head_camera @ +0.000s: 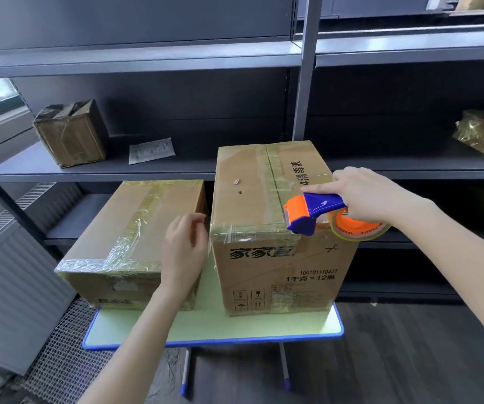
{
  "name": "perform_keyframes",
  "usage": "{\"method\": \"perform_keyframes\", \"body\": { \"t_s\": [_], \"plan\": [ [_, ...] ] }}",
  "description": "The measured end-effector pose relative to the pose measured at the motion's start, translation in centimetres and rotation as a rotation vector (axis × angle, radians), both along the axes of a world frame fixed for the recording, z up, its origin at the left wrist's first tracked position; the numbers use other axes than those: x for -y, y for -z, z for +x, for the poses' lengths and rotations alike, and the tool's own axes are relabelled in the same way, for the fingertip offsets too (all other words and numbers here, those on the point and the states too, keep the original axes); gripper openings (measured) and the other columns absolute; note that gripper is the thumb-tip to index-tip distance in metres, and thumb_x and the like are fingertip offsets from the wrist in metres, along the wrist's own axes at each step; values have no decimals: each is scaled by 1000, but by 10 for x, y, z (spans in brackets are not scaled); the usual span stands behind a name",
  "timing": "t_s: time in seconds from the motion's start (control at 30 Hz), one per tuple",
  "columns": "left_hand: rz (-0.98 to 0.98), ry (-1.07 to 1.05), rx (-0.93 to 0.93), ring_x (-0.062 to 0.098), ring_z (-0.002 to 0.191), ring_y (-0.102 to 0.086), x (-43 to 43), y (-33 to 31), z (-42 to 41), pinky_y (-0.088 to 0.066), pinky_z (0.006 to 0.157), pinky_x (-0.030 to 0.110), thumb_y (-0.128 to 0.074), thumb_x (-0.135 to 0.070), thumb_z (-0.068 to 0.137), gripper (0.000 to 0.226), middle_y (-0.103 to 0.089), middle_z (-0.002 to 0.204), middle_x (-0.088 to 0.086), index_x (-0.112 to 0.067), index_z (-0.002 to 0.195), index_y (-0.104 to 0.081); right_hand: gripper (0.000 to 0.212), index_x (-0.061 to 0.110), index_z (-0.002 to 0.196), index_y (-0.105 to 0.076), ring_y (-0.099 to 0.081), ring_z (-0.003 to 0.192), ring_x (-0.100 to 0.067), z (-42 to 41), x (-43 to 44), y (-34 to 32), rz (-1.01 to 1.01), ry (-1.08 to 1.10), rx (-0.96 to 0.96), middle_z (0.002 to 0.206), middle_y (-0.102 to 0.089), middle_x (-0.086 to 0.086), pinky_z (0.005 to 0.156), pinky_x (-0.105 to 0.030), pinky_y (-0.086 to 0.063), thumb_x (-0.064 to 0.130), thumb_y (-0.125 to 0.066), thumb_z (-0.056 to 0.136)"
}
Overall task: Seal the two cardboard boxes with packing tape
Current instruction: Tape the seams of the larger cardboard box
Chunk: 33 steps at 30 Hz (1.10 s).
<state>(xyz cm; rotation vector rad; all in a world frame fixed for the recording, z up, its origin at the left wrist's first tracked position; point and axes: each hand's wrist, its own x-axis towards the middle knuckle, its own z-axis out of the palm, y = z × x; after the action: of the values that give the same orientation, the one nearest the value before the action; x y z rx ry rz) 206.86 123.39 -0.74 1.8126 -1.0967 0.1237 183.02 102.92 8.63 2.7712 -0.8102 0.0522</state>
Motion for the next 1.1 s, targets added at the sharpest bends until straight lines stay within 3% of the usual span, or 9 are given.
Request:
{"method": "perform_keyframes", "body": {
  "t_s": [0.1,0.17,0.33,0.43,0.57,0.67,0.77,0.87,1.1],
  "plan": [
    [81,124,316,19,109,-58,9,-5,-34,-42,96,33,-54,-29,89,35,-67,112,5,-7,115,-64,79,52,141,-13,-42,92,-14,-1,3,-1,30,-26,6,103,-48,3,68,-27,-35,22,-59,85],
    [167,125,482,21,114,-59,18,-1,-57,-42,100,36,-61,-41,85,47,-67,117,6,-8,118,-65,79,53,141,-12,-45,95,-15,-1,4,-1,28,-34,-1,105,-48,2,68,-27,-37,23,-59,85],
    [140,7,657,27,111,-62,32,25,-74,-48,96,46,-81,-19,72,45,-67,115,12,-2,112,-68,75,52,141,-11,-44,91,-16,0,-1,-3,14,-88,-4,93,-40,3,67,-27,-33,24,-54,87],
    [76,-8,667,26,109,-63,33,28,-67,-49,96,44,-79,1,71,39,-68,112,10,-3,109,-70,71,52,141,-8,-39,86,-16,-3,-5,-8,6,-103,-9,89,-37,3,67,-28,-31,22,-47,90],
    [109,-24,596,29,105,-65,36,15,-50,-51,92,47,-76,10,68,40,-70,109,9,-4,105,-71,67,50,143,-8,-33,78,-16,7,-18,-13,38,-111,15,81,-30,3,65,-29,-30,23,-41,91],
    [190,-15,533,29,106,-64,36,3,-48,-56,82,46,-80,-2,68,37,-70,108,9,-6,104,-72,65,47,144,-11,-33,84,-17,15,-21,-13,57,-122,10,91,-35,0,69,-29,-29,23,-43,92],
    [250,57,565,27,112,-61,43,3,-67,-50,94,44,-80,-21,73,47,-66,117,12,-5,115,-67,65,47,144,-13,-35,85,-17,15,-17,-15,89,-108,-2,92,-37,0,69,-29,-30,22,-43,91],
    [208,86,532,28,117,-57,56,7,-87,-42,104,42,-80,-25,73,55,-63,122,11,-3,121,-62,66,49,143,-11,-35,83,-17,15,-15,-16,91,-109,6,90,-36,0,68,-30,-32,21,-42,91],
    [42,-31,498,34,102,-65,64,17,-96,-48,93,50,-72,-22,77,36,-71,105,13,-1,106,-70,62,56,139,-15,-30,75,-16,12,-12,-13,51,-210,62,71,-20,6,65,-28,-24,15,-33,96]
  ]
}}
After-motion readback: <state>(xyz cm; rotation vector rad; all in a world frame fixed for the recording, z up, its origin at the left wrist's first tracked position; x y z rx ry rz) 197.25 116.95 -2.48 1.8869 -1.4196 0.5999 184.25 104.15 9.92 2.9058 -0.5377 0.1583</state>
